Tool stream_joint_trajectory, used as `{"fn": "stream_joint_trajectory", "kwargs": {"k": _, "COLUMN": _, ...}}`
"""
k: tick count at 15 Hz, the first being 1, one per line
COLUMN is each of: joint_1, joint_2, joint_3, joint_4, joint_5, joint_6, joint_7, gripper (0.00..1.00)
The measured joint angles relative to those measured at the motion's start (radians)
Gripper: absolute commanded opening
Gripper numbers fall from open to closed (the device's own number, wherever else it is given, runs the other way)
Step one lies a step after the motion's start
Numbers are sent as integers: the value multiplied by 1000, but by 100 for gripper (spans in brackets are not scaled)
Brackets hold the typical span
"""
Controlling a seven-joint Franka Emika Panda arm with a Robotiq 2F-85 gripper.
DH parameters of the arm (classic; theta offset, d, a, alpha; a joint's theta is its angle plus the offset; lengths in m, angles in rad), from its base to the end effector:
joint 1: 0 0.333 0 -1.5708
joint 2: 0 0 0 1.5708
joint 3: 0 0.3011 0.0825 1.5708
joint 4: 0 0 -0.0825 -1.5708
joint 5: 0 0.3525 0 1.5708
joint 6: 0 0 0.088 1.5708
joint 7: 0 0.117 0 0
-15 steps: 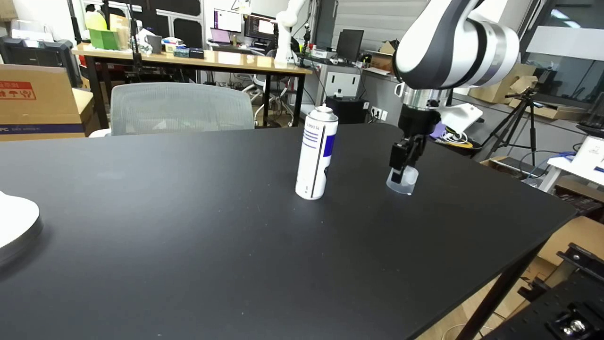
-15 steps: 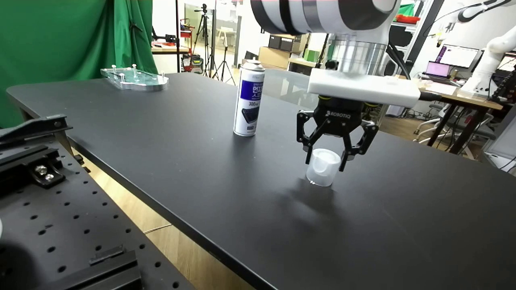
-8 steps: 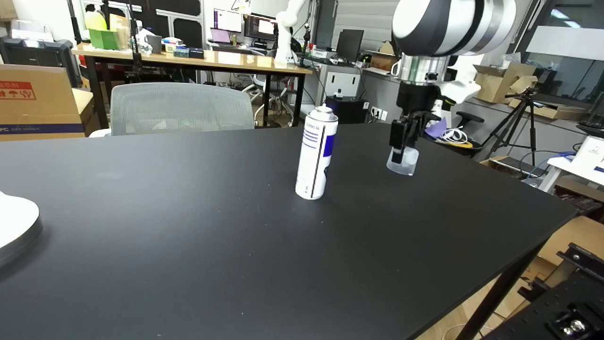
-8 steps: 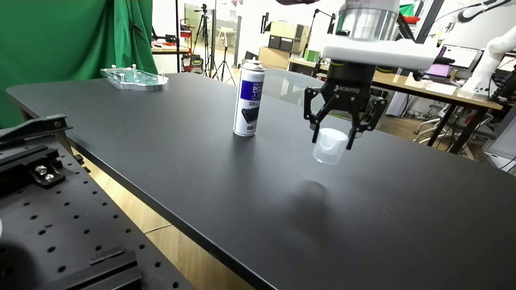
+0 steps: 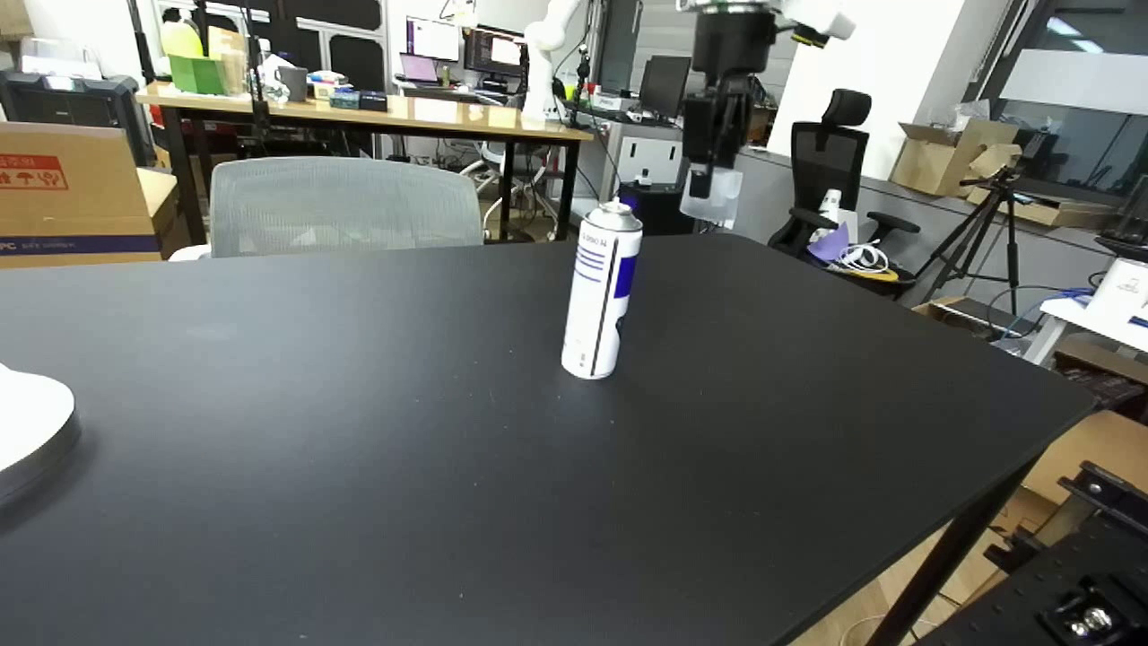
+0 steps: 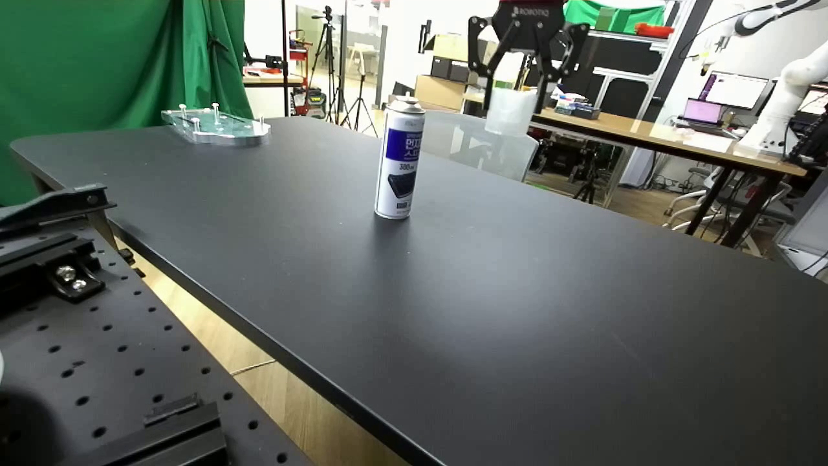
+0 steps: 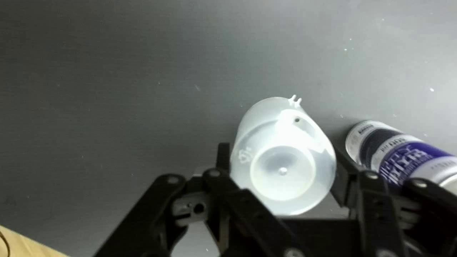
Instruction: Pick up the lid from the table and put it on the can.
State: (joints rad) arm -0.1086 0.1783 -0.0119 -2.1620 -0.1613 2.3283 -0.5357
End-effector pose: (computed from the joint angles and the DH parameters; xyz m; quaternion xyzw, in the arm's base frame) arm 0.5277 -0.0678 0.3109 0.9638 0.2600 -0.0248 0.0541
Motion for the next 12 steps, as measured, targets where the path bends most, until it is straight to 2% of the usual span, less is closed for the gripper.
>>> {"fn": "stream_joint_trajectory", "kwargs": {"k": 1, "joint_1": 26, "joint_2": -13, "joint_3": 12, "joint_4": 19, "joint_5": -2, "joint_6": -33, "joint_7": 16, "gripper": 65}}
{"fn": "stream_joint_trajectory", "kwargs": {"k": 3, "joint_1": 68, "joint_2": -27, "joint_3": 31, "joint_4": 54, "joint_5": -2, "joint_6": -90, "joint_7": 46, "gripper": 65}}
{"fn": "stream_joint_trajectory", "kwargs": {"k": 4, "joint_1": 78, "joint_2": -28, "joint_3": 34, "joint_4": 63, "joint_5": -3, "joint_6": -101, "joint_7": 52, "gripper": 40}}
{"fn": "stream_joint_trajectory", "kwargs": {"k": 7, "joint_1": 80, "joint_2": -26, "joint_3": 34, "joint_4": 62, "joint_5": -4, "joint_6": -101, "joint_7": 47, "gripper": 40}}
{"fn": "stream_joint_trajectory", "kwargs": {"k": 12, "joint_1": 76, "joint_2": -15, "joint_3": 32, "joint_4": 37, "joint_5": -2, "joint_6": -37, "joint_7": -13, "gripper": 40}}
